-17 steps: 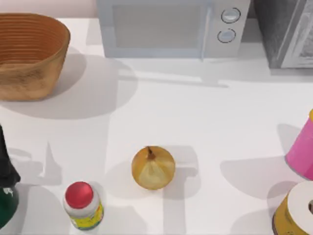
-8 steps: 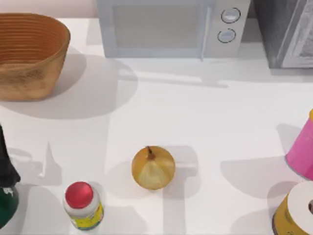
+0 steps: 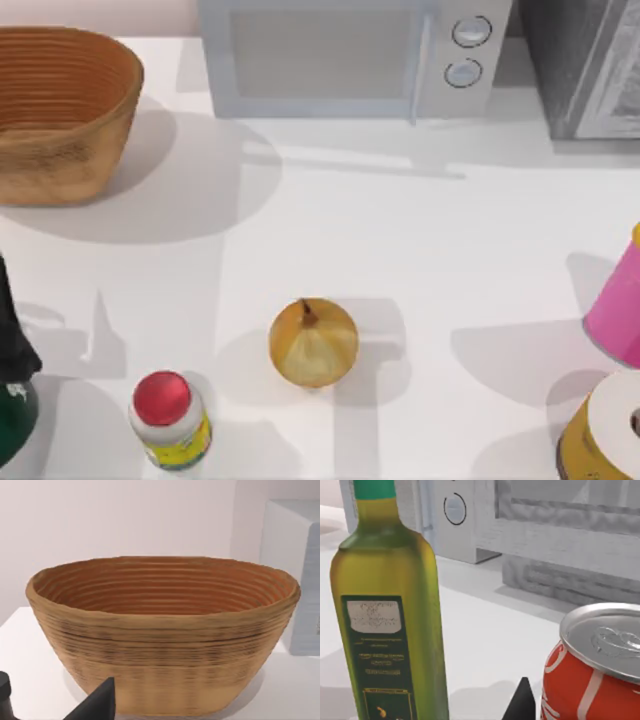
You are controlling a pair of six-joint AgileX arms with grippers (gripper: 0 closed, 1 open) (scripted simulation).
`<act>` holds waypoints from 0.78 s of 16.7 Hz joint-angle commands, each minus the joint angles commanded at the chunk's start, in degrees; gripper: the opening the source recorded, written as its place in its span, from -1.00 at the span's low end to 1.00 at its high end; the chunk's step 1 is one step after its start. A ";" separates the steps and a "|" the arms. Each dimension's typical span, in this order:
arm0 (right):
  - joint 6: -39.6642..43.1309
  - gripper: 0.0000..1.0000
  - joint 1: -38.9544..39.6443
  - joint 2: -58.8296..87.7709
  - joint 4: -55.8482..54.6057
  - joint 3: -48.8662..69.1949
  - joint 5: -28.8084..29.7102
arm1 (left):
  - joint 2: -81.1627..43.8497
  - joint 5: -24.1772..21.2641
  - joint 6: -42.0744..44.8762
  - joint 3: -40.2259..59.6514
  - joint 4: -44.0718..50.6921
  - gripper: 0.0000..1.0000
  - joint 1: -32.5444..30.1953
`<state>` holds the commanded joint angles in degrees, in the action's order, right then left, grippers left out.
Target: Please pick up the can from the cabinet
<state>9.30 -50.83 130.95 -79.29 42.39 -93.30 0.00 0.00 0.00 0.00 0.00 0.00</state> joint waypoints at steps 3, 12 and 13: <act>0.00 -0.70 0.00 0.00 0.00 0.00 0.00 | 0.00 0.00 0.00 0.00 0.00 1.00 0.00; 0.00 0.66 0.00 0.00 0.00 0.00 0.00 | 0.00 0.00 0.00 0.00 0.00 1.00 0.00; 0.00 0.81 0.00 0.00 0.00 0.00 0.00 | 0.00 0.00 0.00 0.00 0.00 1.00 0.00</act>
<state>9.30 -50.83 130.95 -79.29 42.39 -93.30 0.00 0.00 0.00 0.00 0.00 0.00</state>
